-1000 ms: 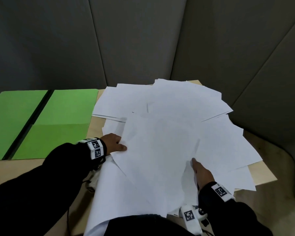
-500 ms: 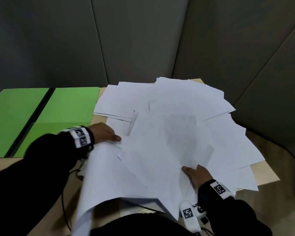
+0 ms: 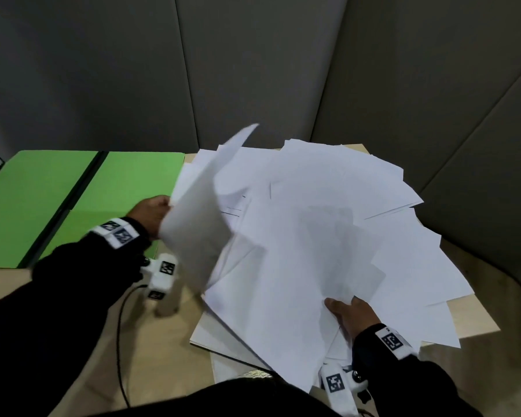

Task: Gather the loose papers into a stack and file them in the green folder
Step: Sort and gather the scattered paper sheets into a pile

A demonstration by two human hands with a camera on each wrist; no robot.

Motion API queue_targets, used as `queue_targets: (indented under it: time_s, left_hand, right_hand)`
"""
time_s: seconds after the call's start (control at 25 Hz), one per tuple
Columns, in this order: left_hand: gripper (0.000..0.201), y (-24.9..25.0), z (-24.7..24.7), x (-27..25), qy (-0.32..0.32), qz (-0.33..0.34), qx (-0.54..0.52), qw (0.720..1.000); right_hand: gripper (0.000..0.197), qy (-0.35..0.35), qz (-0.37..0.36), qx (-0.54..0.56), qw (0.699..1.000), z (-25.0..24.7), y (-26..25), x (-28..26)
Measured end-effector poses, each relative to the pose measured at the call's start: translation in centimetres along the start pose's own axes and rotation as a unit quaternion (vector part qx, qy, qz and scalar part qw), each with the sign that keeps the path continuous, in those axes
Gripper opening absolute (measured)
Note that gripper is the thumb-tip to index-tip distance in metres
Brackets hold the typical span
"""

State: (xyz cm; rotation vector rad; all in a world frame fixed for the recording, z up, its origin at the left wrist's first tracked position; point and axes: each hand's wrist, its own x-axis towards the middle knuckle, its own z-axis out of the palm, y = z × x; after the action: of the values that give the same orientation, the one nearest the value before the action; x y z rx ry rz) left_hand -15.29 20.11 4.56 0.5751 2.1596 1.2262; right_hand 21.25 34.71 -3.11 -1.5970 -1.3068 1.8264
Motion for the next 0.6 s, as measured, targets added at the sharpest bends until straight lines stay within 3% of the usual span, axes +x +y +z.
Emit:
queue_targets:
  time_s: [0.04,0.08,0.2,0.32,0.4,0.48,0.6]
  left_hand:
    - [0.009,0.1,1.9,0.5,-0.031,0.014,0.049,0.998]
    - [0.012,0.2,3.8,0.9,-0.056,0.02,0.109,0.992]
    - [0.036,0.7,9.2,0.6,-0.083,0.04,0.272,0.958]
    - [0.047,0.6,12.7,-0.3,-0.091,0.043,0.31,0.945]
    - [0.051,0.4,13.9,-0.5,-0.092,0.041,0.356,0.929]
    - [0.051,0.5,14.6,-0.7,-0.09,0.045,0.382,0.919]
    - [0.049,0.4,15.0,-1.1,-0.1,0.053,0.388,0.915]
  right_hand:
    - [0.008,0.0,0.004,0.002,1.0,0.0,0.1,0.1]
    - [0.008,0.0,0.003,-0.006,1.0,-0.1,0.2,0.3]
    - [0.009,0.012,0.013,-0.044,0.999,-0.2,0.2,0.6]
    - [0.018,0.043,0.055,-0.009,0.998,-0.4,-0.4,0.9]
    - [0.032,0.048,0.088,0.076,0.992,-0.7,-0.8,0.7]
    - [0.033,0.025,0.115,0.154,0.981,-0.8,-1.1,0.4]
    - [0.055,-0.022,0.092,0.097,0.991,-0.3,-0.9,0.3]
